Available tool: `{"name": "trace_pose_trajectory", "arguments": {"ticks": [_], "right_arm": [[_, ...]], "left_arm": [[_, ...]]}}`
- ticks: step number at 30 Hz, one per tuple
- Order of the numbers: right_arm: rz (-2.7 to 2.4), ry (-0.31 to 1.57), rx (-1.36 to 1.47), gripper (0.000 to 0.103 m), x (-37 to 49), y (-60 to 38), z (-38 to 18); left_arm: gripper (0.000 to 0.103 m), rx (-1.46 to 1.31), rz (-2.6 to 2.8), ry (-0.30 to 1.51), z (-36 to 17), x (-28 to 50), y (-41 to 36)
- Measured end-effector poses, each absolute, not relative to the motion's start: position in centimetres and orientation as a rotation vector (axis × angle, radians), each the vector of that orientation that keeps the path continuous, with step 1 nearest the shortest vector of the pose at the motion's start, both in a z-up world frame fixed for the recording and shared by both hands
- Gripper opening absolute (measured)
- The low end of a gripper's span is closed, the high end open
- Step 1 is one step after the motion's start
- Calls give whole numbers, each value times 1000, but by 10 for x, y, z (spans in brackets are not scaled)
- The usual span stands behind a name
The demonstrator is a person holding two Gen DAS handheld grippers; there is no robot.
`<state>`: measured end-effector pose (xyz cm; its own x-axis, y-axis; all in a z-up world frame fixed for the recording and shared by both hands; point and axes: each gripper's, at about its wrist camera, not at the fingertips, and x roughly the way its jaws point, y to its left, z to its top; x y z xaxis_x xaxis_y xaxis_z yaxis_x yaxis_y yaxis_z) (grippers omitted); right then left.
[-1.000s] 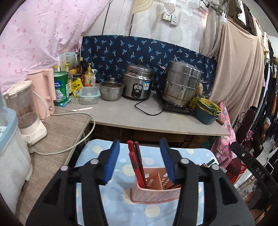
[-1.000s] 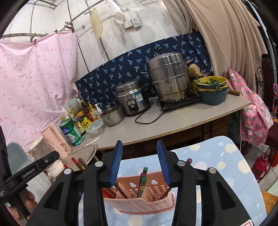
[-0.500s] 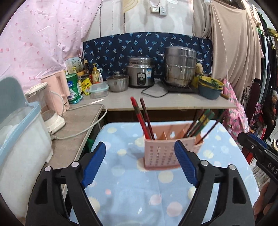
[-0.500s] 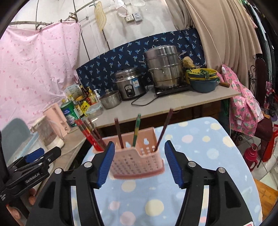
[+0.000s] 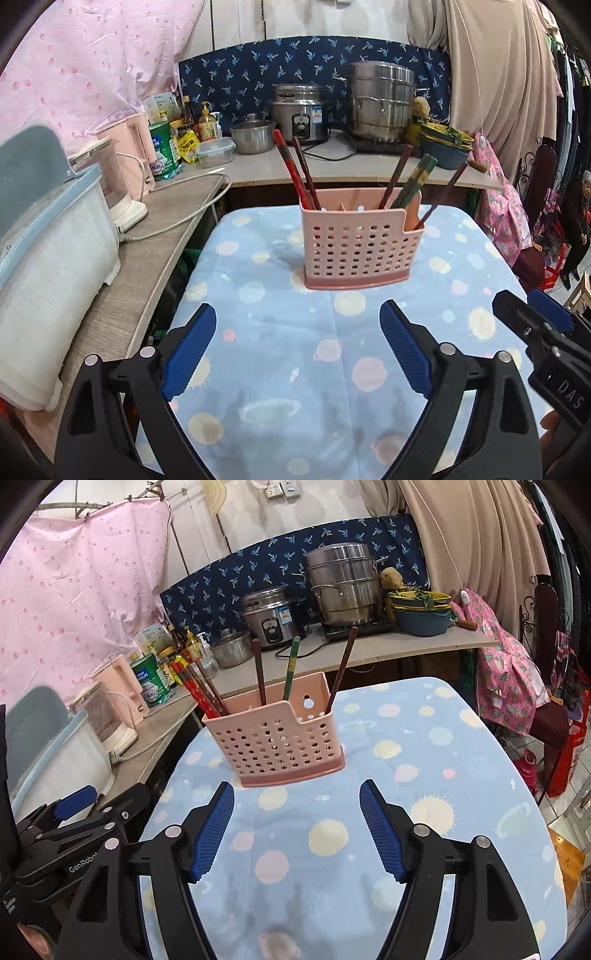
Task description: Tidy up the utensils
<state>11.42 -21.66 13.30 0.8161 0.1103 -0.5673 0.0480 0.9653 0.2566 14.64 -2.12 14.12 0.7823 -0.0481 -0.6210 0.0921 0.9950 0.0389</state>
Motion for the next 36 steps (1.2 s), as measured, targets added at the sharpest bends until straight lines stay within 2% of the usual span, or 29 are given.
{"name": "trace_pose_trajectory", "arguments": {"ticks": [13,16,26,36], "right_arm": [[28,686,138,71,127,-196,135],[34,705,143,75,135,-197,131],[18,764,139,75,159,-203,115],[-9,757,93,84,173,-204,113]], "left_arm": [[87,86,-76,755,131,165,-20],[87,92,-74,771,126,175,-21],[90,97,-62,802,115,196,-25],[94,82,-53,823,109,208,-32]]}}
